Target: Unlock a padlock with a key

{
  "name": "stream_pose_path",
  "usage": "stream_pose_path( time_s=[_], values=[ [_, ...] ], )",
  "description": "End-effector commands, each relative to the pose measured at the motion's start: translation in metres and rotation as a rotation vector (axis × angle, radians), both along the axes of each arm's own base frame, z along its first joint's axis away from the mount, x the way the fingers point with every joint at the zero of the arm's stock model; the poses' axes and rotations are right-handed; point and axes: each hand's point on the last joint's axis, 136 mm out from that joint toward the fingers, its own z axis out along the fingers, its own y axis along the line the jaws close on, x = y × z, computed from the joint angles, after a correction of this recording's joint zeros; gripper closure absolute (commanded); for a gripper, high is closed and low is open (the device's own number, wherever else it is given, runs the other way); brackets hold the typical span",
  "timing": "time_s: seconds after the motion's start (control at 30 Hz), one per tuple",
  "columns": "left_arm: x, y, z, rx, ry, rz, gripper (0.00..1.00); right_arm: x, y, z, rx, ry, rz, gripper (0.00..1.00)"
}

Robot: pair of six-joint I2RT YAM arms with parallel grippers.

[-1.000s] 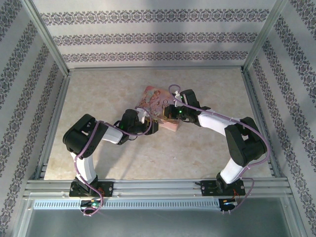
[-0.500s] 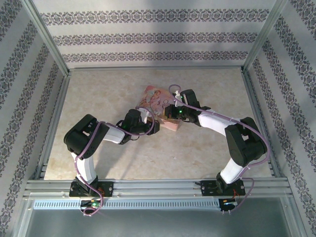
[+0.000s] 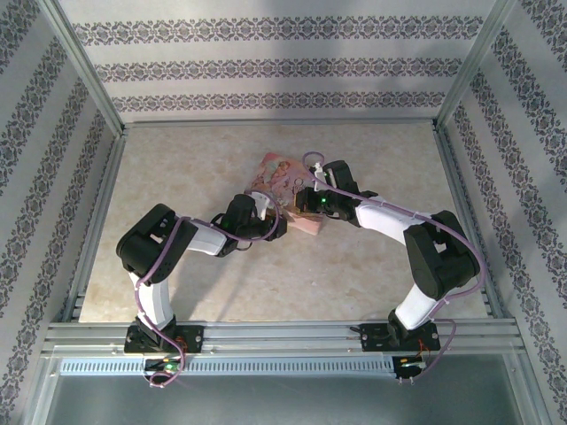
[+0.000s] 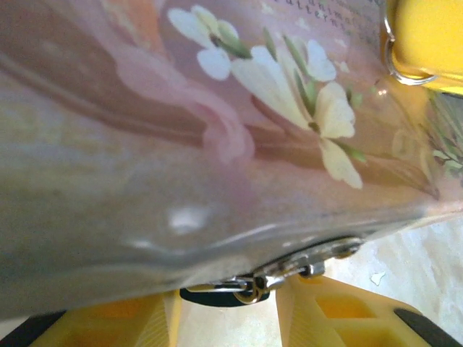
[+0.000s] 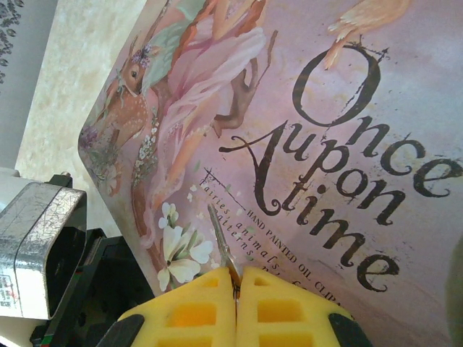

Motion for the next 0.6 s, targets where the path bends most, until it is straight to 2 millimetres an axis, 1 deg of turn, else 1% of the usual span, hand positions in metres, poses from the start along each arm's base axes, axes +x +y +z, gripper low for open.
stream_pose_path(
  time_s=[0.0, 0.1, 0.37, 0.47, 0.57],
  values=[
    [0.004, -0.010, 0.006, 0.003, -0.021, -0.008, 0.63, -0.023, -0.006, -0.030, -0.079, 0.110, 0.010, 1.00],
    [0.006, -0.010, 0.009, 0.000, -0.019, 0.000, 0.65, -0.023, -0.005, -0.027, -0.077, 0.106, 0.009, 1.00],
    [0.008, -0.013, 0.018, -0.017, -0.012, 0.014, 0.69, -0.020, -0.003, -0.014, -0.064, 0.074, 0.012, 1.00],
    [0.008, -0.013, 0.022, -0.027, -0.014, 0.021, 0.70, -0.018, 0.000, -0.001, -0.047, 0.047, 0.019, 1.00],
    [0.006, -0.014, 0.028, -0.039, -0.018, 0.022, 0.71, -0.013, 0.002, 0.024, -0.017, -0.010, 0.023, 1.00]
  ],
)
